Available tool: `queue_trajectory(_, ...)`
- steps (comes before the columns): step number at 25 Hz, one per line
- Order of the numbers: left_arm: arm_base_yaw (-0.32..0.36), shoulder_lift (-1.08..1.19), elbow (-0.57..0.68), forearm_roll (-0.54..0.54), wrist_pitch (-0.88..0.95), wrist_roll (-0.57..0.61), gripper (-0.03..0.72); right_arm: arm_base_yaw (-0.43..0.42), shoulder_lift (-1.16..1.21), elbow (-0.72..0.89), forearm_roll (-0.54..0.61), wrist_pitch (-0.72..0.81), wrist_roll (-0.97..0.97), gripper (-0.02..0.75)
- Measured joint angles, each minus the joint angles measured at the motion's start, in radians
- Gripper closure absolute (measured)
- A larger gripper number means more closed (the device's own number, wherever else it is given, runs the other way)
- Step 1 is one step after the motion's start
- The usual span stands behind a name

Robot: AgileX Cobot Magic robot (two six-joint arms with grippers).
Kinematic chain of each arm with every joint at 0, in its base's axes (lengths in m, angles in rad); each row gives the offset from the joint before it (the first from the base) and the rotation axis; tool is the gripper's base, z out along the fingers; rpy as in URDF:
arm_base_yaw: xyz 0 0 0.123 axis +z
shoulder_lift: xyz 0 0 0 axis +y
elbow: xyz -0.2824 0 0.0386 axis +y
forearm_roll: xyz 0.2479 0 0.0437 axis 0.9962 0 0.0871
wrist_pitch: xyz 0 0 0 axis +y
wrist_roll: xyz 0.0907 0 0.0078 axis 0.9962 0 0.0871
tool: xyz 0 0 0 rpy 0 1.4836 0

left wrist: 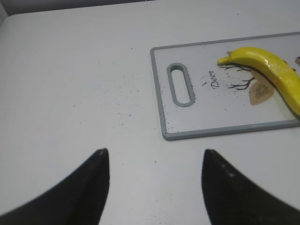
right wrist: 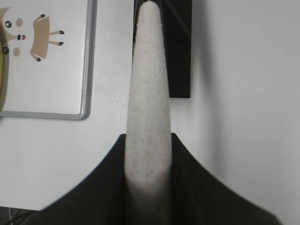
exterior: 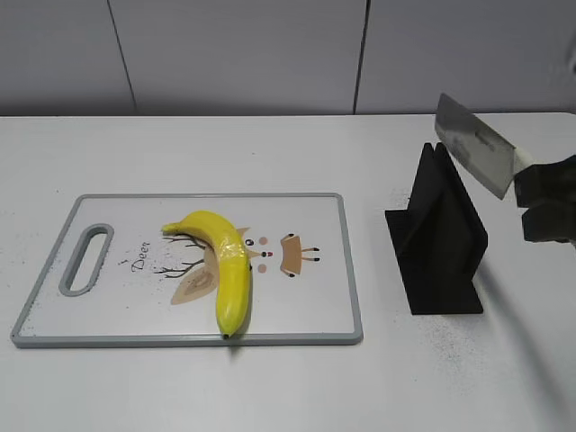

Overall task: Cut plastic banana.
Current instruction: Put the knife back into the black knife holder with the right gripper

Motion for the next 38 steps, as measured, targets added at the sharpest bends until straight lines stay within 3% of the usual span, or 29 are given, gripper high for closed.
queue_trajectory(20, 0.0, 0.0, 0.0, 0.004, 0.0, -0.001, 0.144, 0.0, 0.273, 0.0, -0.023, -0.118, 0.007, 0.568)
queue_trajectory(22, 0.0, 0.0, 0.0, 0.004, 0.0, -0.001, 0.144, 0.0, 0.275, -0.001, -0.016, -0.12, 0.006, 0.498)
queue_trajectory(27, 0.0, 0.0, 0.0, 0.004, 0.0, -0.001, 0.149, 0.0, 0.275, -0.011, -0.014, -0.127, 0.004, 0.127)
queue_trajectory(32, 0.0, 0.0, 0.0, 0.004, 0.0, -0.001, 0.156, 0.0, 0.218, -0.059, -0.014, -0.129, -0.04, 0.079)
queue_trajectory(38, 0.0, 0.0, 0.0, 0.004, 0.0, -0.001, 0.157, 0.0, -0.016, -0.073, 0.028, -0.115, -0.3, 0.094)
